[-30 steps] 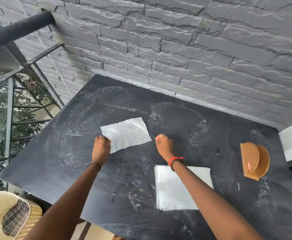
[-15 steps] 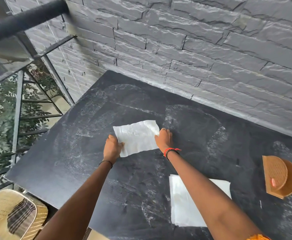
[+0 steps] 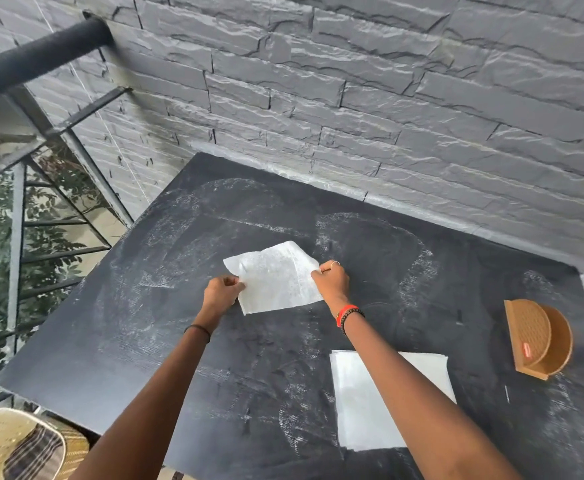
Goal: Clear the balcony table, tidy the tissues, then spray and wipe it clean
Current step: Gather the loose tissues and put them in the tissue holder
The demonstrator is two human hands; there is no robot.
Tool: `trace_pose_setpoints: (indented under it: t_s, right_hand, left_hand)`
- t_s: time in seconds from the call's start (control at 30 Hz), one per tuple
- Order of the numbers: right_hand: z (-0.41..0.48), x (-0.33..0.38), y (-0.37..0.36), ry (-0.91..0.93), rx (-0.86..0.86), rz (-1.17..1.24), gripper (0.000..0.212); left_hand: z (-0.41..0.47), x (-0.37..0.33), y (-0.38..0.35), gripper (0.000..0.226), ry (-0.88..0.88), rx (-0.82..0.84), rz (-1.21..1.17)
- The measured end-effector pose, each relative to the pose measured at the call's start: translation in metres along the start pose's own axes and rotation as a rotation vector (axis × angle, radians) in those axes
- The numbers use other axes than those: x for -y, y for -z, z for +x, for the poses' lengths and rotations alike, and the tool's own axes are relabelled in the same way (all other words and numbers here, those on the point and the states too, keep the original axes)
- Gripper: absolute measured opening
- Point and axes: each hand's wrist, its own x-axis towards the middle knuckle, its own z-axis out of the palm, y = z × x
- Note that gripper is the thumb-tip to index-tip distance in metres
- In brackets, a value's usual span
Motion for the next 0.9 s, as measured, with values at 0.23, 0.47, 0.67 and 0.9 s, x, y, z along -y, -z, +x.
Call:
trace_pose_setpoints:
  t_s: [0.23, 0.47, 0.67, 0.9]
  right_hand:
    - [-0.007, -0.022, 0.044, -0.021, -0.059, 0.146, 0.010]
    - [-0.025, -0.055, 0.105, -0.017, -0.088, 0.243, 0.017]
    - [-0.044, -0.092, 0.155, -0.064, -0.135, 0.324, 0.022]
    - [-0.061, -0.128, 0.212, -0.083, -0.167, 0.358, 0.022]
  left_hand:
    - [-0.021, -0.027, -0.021, 0.014, -0.077, 0.147, -0.099]
    - [-0.057, -0.056, -0.058, 0.038, -0.141, 0.300, -0.148]
    - [-0.086, -0.070, -0.090, 0.045, -0.190, 0.432, -0.137]
    - [-0.125, -0.086, -0.128, 0.037, -0.299, 0.515, -0.080]
